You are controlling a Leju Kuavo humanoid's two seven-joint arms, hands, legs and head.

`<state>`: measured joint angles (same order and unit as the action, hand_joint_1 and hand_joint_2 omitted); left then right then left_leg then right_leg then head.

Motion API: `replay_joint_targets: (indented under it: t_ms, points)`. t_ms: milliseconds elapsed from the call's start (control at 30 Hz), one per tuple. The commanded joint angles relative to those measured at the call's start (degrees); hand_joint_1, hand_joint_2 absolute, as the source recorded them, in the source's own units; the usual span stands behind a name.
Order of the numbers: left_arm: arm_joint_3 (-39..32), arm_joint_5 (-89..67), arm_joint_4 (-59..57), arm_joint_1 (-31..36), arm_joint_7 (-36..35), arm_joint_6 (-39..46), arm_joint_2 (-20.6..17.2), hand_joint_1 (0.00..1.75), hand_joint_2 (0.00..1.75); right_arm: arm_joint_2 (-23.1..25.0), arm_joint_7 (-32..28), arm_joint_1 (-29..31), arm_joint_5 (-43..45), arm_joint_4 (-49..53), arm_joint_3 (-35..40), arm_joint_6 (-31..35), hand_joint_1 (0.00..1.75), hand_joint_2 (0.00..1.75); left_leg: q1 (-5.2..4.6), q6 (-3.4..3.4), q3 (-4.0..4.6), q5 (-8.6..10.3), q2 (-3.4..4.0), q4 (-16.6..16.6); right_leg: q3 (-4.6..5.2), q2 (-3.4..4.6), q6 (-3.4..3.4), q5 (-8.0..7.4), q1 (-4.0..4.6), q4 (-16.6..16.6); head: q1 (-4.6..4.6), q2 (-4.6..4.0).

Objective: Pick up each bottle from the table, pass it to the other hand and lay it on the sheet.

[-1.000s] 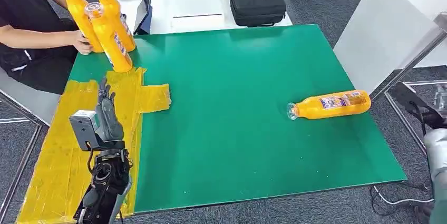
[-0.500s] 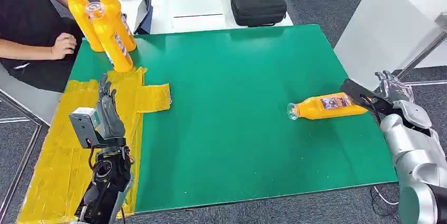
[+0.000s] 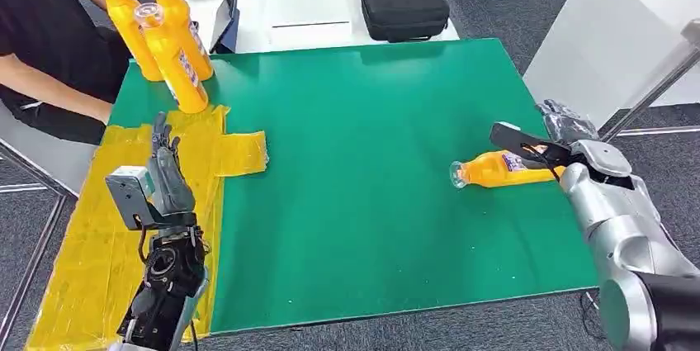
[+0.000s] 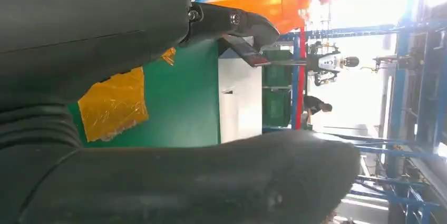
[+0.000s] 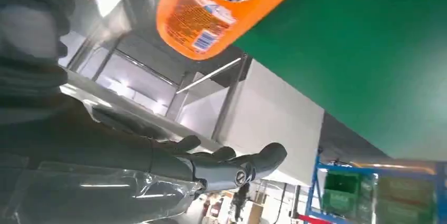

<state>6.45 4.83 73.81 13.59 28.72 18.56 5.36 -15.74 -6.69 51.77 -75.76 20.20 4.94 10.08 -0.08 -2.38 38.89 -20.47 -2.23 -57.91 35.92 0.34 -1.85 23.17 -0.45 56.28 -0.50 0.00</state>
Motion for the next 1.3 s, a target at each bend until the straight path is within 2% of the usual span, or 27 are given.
replay_joint_targets:
  t_ms: [33,367,400,433,667,700,800,1067,1200,1300]
  points:
    - [-1.0,0.7,-4.3,2.5,0.2,0.2,-0.4,0.00,0.00,1.8,-0.5,4.0,-0.8,-4.4,3.4,-1.5,0.00,1.75,-0.02,0.09,-0.23,-0.12,0.26,0.0,-0.21,0.10,0.03,0.08,0.01,0.0,0.02,0.00]
    - [-1.2,1.9,-5.0,3.3,0.9,0.7,-0.3,0.00,0.00,3.6,-0.7,3.0,-2.1,-5.7,5.3,-4.8,0.00,1.75,0.00,0.08,-0.19,-0.09,0.22,0.0,-0.17,0.09,0.04,0.05,0.03,0.0,0.02,0.00]
    - [-1.2,2.0,-5.0,3.3,1.0,0.7,-0.3,0.00,0.00,3.8,-0.8,2.6,-2.1,-5.7,5.4,-4.8,0.00,1.75,0.01,0.19,-0.51,-0.29,0.44,-0.1,-0.50,0.14,0.09,0.22,0.07,0.0,0.02,0.00]
    - [-1.2,2.0,-5.0,3.2,1.0,0.7,-0.3,0.00,0.00,3.8,-0.8,2.3,-2.0,-5.9,5.4,-4.9,0.00,1.75,0.01,0.08,-0.20,-0.09,0.21,0.0,-0.19,0.08,0.04,0.05,0.04,0.0,0.02,0.00]
    - [-1.2,2.2,-4.9,2.7,1.2,0.8,-0.4,0.00,0.00,3.7,-1.2,0.9,-1.6,-5.8,5.1,-4.7,0.00,1.75,0.01,0.16,-0.48,-0.25,0.39,0.0,-0.47,0.13,0.07,0.18,0.06,0.0,0.00,0.00]
    - [-1.1,2.2,-5.0,2.8,1.2,0.8,-0.3,0.00,0.00,3.7,-1.6,-0.6,-1.6,-6.1,5.2,-4.8,0.00,1.75,0.01,0.08,-0.25,-0.10,0.18,0.0,-0.25,0.04,0.03,0.07,0.04,-0.1,0.02,0.00]
    - [-0.7,2.3,-4.9,2.8,1.2,0.7,-0.1,0.00,0.00,3.7,-1.6,-1.9,-1.6,-5.8,5.3,-4.5,0.00,1.75,0.01,0.11,-0.34,-0.15,0.21,0.0,-0.34,0.03,0.05,0.12,0.05,-0.1,0.02,0.00]
    - [-0.4,2.3,-4.9,3.1,1.2,0.6,0.0,0.00,0.00,4.4,-1.5,-2.3,-1.8,-5.9,5.7,-5.3,0.00,1.75,-0.01,0.11,-0.28,-0.13,0.20,0.0,-0.27,0.02,0.05,0.11,0.03,0.0,0.02,0.00]
    - [-0.5,2.4,-4.5,2.7,1.1,0.9,-0.2,0.00,0.00,5.4,-0.5,-2.8,-2.8,-5.8,6.9,-6.3,0.00,1.75,0.00,0.07,-0.16,-0.08,0.18,0.0,-0.14,0.05,0.03,0.05,0.02,0.0,0.02,0.00]
    - [-0.5,2.6,-3.3,1.8,1.0,1.1,-0.2,0.00,0.00,5.8,0.6,-3.1,-3.9,-6.1,8.3,-6.3,0.00,1.75,0.02,0.13,-0.41,-0.21,0.32,0.0,-0.39,0.09,0.06,0.15,0.06,0.0,0.02,0.00]
